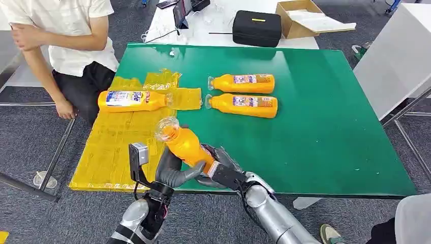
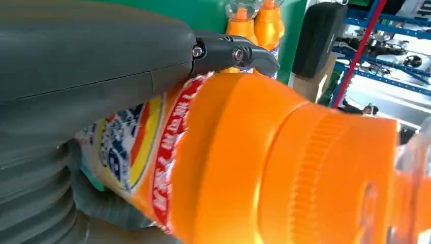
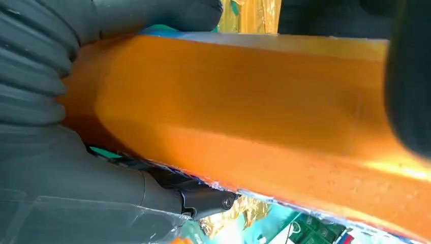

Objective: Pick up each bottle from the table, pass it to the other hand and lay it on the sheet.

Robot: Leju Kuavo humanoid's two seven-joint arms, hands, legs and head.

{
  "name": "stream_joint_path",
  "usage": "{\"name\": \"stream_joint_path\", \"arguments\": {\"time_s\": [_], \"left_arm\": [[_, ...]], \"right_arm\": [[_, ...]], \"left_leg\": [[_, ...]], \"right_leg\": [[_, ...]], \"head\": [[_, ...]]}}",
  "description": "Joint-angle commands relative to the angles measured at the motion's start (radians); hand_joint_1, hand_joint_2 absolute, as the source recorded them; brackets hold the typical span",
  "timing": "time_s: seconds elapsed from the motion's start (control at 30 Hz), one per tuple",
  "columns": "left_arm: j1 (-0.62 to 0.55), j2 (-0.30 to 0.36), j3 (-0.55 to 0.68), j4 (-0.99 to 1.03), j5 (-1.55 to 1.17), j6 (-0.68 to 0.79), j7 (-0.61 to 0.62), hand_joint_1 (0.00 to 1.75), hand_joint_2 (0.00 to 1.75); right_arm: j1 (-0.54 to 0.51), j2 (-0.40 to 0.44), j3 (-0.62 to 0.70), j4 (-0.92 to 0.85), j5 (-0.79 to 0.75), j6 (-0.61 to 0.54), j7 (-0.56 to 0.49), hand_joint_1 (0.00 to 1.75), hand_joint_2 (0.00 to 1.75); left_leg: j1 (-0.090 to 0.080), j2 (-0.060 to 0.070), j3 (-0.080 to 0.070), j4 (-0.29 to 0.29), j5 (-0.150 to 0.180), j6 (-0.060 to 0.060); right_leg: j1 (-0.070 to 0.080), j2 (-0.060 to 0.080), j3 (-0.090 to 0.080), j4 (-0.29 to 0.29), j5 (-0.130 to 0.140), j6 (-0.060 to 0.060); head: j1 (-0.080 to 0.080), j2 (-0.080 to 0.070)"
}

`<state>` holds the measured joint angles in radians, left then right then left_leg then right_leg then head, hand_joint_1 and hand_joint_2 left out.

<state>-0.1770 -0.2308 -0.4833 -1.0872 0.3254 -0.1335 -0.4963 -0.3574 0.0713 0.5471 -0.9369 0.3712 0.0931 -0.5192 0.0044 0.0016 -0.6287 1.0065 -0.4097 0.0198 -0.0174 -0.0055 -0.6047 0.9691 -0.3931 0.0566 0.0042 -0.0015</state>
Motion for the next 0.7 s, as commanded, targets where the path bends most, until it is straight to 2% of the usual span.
{"name": "stream_joint_path", "arguments": {"time_s": [0.03,0.4,0.43,0.47,0.5,0.53,0.57,0.6,0.63,0.7], "left_arm": [[-0.070,-0.004,0.011,0.082,0.045,-0.031,0.014,0.00,1.75],[-0.069,-0.003,0.009,0.079,0.047,-0.038,0.007,0.00,1.75],[-0.070,-0.004,0.008,0.078,0.052,-0.048,0.001,0.38,1.75],[-0.070,0.000,0.005,0.071,0.052,-0.062,-0.014,1.75,1.75],[-0.067,0.002,0.003,0.067,0.047,-0.065,-0.023,1.75,1.75],[-0.063,0.002,0.009,0.059,0.044,-0.059,-0.033,1.75,1.75],[-0.060,0.001,0.014,0.053,0.048,-0.059,-0.034,1.75,1.75],[-0.057,0.002,0.018,0.049,0.049,-0.055,-0.035,1.75,1.75],[-0.054,0.003,0.022,0.043,0.049,-0.050,-0.034,1.75,1.75],[-0.046,0.005,0.034,0.032,0.051,-0.043,-0.039,1.75,1.75]], "right_arm": [[-0.053,-0.003,0.097,0.080,0.021,-0.024,-0.007,1.75,1.75],[-0.052,-0.002,0.094,0.078,0.013,-0.024,-0.010,1.75,1.75],[-0.049,-0.003,0.091,0.078,0.007,-0.023,-0.012,1.75,1.75],[-0.047,-0.004,0.090,0.080,0.003,-0.024,-0.014,1.75,1.75],[-0.046,-0.004,0.087,0.081,0.000,-0.025,-0.015,1.69,1.75],[-0.039,-0.005,0.078,0.082,-0.014,-0.023,-0.019,1.47,1.75],[-0.034,-0.006,0.074,0.082,-0.018,-0.023,-0.019,1.40,1.75],[-0.027,-0.005,0.065,0.081,-0.029,-0.020,-0.020,0.89,1.75],[-0.018,-0.005,0.061,0.079,-0.034,-0.021,-0.019,0.00,1.75],[-0.004,-0.001,0.051,0.074,-0.041,-0.026,-0.018,0.00,1.75]], "left_leg": [[0.001,0.000,0.003,0.001,-0.001,-0.001],[0.001,0.000,0.003,0.001,-0.001,-0.001],[0.001,0.000,0.002,0.000,-0.001,-0.001],[0.001,0.000,0.003,0.001,-0.002,-0.001],[0.001,-0.001,0.002,0.000,-0.001,-0.001],[0.001,0.000,0.003,0.001,-0.001,-0.001],[0.001,-0.001,0.001,0.000,0.000,-0.001],[0.002,-0.001,0.005,0.002,-0.003,-0.001],[0.001,-0.001,0.002,0.000,-0.001,-0.001],[0.001,-0.001,0.002,0.000,-0.001,-0.001]], "right_leg": [[0.002,0.000,0.003,0.001,-0.001,-0.003],[0.001,0.000,0.003,0.000,-0.001,-0.002],[0.001,0.000,0.002,0.000,-0.001,-0.002],[0.002,0.000,0.003,0.000,-0.001,-0.002],[0.001,0.000,0.002,0.000,-0.001,-0.002],[0.001,0.000,0.003,0.000,-0.001,-0.002],[0.001,0.000,0.001,0.000,-0.001,-0.001],[0.002,0.000,0.005,0.001,-0.003,-0.004],[0.001,-0.001,0.002,0.000,-0.001,-0.002],[0.001,-0.001,0.002,0.000,-0.001,-0.002]], "head": [[0.000,0.000],[0.000,0.000],[0.000,0.000],[0.000,0.000],[0.000,0.000],[0.000,0.000],[0.000,0.000],[0.000,0.000],[0.000,0.000],[0.000,0.000]]}}
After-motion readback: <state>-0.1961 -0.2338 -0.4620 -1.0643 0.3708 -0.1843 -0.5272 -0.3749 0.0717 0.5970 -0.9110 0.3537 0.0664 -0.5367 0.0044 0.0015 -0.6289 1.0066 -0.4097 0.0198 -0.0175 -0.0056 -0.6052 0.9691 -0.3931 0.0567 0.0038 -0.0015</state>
